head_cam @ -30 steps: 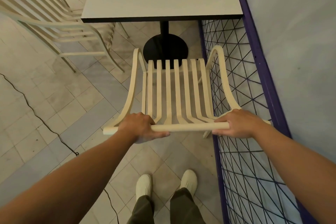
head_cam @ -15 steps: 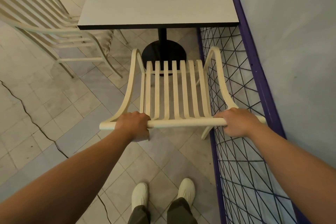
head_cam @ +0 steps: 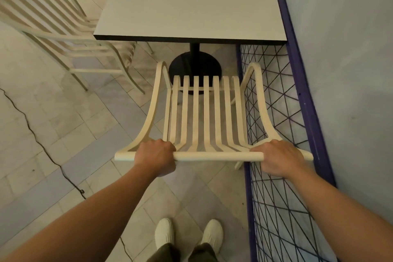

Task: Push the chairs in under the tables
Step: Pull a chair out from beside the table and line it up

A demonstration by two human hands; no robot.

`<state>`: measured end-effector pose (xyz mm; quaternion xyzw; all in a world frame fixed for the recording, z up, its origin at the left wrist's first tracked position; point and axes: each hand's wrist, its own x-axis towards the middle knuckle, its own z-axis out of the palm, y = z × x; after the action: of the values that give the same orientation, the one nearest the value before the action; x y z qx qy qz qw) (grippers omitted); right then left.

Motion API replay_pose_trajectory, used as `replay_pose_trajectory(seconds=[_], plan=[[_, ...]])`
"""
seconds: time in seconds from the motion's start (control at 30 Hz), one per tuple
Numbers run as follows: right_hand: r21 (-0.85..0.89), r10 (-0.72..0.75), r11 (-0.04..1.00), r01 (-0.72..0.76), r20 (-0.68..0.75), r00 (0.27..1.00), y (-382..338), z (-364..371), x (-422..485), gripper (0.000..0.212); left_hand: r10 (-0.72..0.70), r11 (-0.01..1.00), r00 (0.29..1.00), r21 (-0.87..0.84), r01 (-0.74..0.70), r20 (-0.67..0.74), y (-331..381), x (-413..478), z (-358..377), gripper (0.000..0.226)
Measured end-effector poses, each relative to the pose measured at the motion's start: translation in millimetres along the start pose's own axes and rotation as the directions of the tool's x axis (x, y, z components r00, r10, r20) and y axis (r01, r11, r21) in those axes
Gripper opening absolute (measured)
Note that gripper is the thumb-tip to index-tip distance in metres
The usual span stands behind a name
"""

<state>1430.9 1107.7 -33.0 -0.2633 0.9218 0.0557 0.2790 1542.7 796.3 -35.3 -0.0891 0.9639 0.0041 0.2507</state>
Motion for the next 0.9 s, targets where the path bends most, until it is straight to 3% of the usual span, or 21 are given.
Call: replay_pose_trajectory(seconds=[0.4,0.9], plan=[[0.045,0.072,0.996,-0.071,-0.022,0.997,3.4,-21.9,27.6,0.051,0.069,0.998,0.997,0.0,-0.069,0.016,-8.8,41.8,-22.0,0.033],[0.036,0.029,0.999,-0.028,-0.026,0.999,39.8,-45.5,65.5,0.052,0.058,0.998,0.998,0.019,-0.057,-0.007,7.8,86.9,-46.5,0.038]])
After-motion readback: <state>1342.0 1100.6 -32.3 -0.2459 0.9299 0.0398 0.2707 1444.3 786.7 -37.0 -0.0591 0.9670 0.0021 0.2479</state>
